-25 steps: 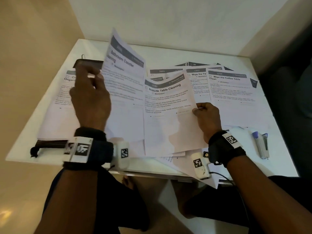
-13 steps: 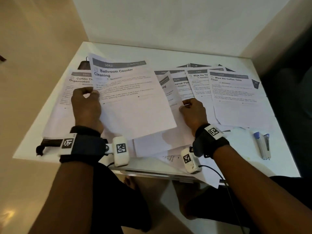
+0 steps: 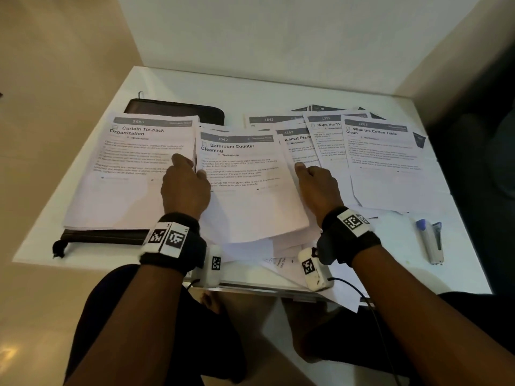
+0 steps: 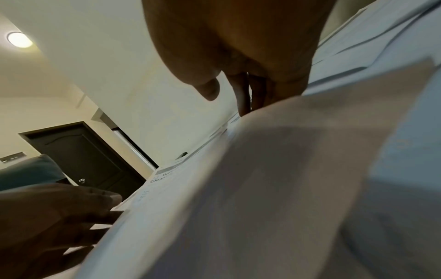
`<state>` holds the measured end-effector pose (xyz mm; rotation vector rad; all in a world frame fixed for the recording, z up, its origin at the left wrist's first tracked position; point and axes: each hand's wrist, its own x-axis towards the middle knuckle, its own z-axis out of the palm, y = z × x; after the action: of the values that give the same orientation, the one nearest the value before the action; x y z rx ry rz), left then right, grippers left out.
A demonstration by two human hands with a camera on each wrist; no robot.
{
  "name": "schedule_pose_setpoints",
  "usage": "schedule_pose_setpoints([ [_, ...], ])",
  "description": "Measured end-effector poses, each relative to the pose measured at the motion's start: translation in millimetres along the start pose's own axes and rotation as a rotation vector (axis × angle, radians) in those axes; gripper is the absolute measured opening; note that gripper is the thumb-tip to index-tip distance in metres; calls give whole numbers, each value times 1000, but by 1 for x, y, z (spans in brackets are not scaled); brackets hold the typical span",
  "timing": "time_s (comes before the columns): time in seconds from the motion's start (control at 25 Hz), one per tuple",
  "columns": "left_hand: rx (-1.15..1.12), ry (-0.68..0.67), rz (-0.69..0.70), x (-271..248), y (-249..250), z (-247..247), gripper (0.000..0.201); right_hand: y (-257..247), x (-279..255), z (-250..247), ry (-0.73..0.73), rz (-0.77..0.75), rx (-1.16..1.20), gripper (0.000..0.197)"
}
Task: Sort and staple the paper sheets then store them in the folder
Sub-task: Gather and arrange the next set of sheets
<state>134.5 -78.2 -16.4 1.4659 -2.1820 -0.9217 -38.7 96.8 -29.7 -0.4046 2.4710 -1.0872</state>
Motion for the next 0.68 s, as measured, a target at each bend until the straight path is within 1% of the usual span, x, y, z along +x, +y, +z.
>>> schedule_pose_setpoints([
  [0.08,45,-42,9,1,-3,2,30,-3,4,2,-51,9,-29,45],
  [0.2,57,-63,1,2,-5,0,31,-6,11,7,-67,-3,120,41],
  [0.28,46,-69,-7,2,-5,-2,33,-5,16,12,-124,11,188,25],
  [0.32,40,-71,-13,1,-4,-3,33,-5,17,14,-161,31,223,22],
  [0.44,-25,-67,-34,2,-4,-4,34,-7,14,17,-215,74,323,31],
  [0.52,-143,-39,-48,2,-3,-4,36,-10,7,11,-224,30,351,32],
  [0.56,-240,-44,-65,3,-3,-4,38,-11,3,6,-228,-2,371,33],
  [0.64,-478,-127,-84,4,0,-4,39,-17,-9,-11,-235,-84,449,31],
  [0.68,-577,-178,-70,3,4,-5,37,-20,-14,-20,-229,-134,495,30],
])
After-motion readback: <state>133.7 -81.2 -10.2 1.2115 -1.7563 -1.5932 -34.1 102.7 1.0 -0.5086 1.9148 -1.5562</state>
